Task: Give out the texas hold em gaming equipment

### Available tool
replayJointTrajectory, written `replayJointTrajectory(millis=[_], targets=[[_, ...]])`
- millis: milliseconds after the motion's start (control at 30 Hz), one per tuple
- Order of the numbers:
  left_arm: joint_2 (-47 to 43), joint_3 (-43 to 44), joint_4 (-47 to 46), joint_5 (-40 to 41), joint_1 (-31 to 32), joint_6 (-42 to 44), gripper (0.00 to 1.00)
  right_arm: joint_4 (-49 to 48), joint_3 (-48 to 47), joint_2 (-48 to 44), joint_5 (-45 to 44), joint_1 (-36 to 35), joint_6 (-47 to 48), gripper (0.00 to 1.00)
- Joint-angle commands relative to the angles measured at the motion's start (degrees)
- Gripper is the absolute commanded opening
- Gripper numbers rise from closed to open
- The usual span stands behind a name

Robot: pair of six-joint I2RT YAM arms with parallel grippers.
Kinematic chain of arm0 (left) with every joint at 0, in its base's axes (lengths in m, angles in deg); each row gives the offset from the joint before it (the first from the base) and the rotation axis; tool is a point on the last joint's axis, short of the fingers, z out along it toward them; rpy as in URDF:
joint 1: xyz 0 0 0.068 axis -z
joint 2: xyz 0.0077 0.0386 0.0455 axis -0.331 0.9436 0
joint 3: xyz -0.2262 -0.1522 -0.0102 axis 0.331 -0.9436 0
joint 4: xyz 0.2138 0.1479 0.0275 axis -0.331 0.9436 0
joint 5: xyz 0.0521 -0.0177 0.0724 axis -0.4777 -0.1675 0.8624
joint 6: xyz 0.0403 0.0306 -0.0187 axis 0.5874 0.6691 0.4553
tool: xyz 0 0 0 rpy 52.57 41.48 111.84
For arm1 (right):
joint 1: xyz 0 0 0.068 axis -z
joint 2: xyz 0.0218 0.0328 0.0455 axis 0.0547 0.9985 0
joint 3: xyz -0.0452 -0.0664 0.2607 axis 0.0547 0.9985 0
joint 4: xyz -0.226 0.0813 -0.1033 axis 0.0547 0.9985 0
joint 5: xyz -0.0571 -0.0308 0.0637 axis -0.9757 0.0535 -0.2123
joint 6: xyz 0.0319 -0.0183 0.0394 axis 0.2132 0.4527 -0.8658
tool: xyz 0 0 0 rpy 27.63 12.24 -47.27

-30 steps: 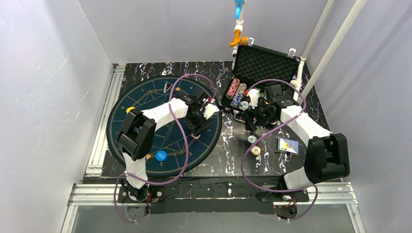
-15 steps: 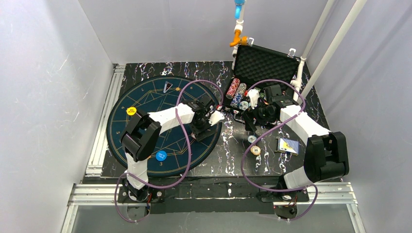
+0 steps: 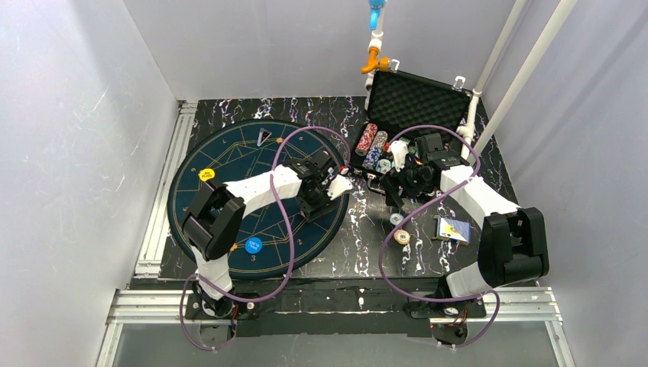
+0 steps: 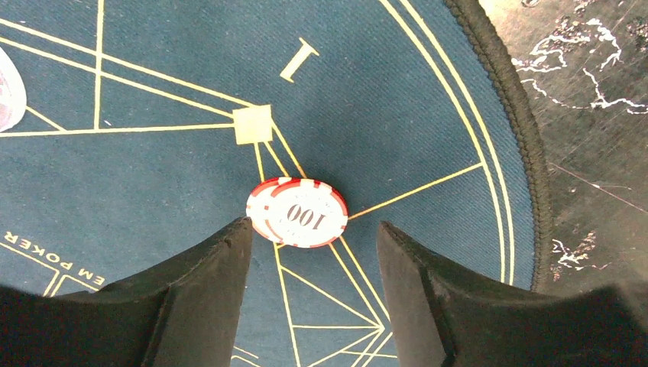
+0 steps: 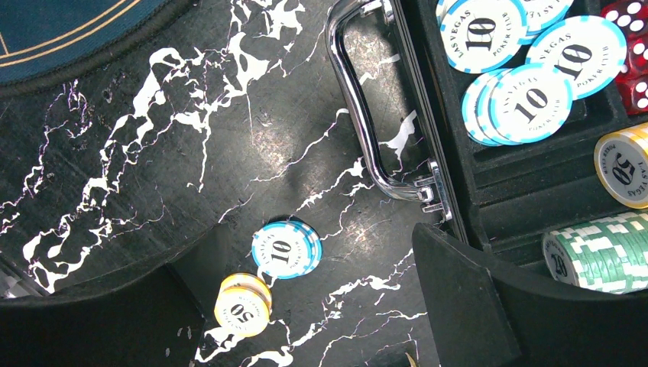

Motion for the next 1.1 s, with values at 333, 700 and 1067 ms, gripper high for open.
replayJointTrajectory(millis=[333,700,1067], targets=[[1.0,-0.79,0.55,-0.47,0.33,-0.22,0.62,-1.28,-0.76,0.13,0.64,0.29,0.59,0.98],[3.53,-1.17,-0.17,-0.55,0.39,-0.25,0.58,-1.32,-0.75,-0.01,0.49,0.29,0.68,0.98],[2.4,-1.96,-0.53,0.48,1.36,-0.46,0.45,-1.54,-0.6,-0.36,0.03,0.31,0.68,0.98]])
